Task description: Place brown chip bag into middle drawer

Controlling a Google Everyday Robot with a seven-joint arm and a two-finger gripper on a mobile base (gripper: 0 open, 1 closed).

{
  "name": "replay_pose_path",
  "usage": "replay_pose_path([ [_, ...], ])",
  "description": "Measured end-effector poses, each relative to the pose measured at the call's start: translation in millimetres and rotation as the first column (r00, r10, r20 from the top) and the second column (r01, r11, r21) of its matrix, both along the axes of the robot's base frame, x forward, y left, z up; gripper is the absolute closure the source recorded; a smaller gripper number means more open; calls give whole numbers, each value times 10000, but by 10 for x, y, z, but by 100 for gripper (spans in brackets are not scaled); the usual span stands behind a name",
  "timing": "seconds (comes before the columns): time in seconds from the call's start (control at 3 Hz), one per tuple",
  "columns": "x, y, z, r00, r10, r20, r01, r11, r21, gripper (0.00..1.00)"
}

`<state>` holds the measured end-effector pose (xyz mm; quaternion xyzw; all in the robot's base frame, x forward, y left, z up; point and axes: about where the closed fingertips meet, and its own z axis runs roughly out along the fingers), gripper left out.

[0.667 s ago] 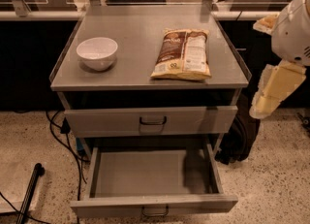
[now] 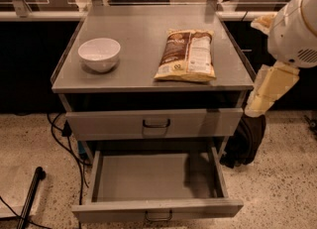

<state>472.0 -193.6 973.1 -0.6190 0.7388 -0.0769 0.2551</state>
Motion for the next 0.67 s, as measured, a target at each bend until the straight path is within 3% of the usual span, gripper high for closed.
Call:
replay_pose_path([
  [0.67,424,97,-193,9932,406,1092,-443,9985,320,0],
])
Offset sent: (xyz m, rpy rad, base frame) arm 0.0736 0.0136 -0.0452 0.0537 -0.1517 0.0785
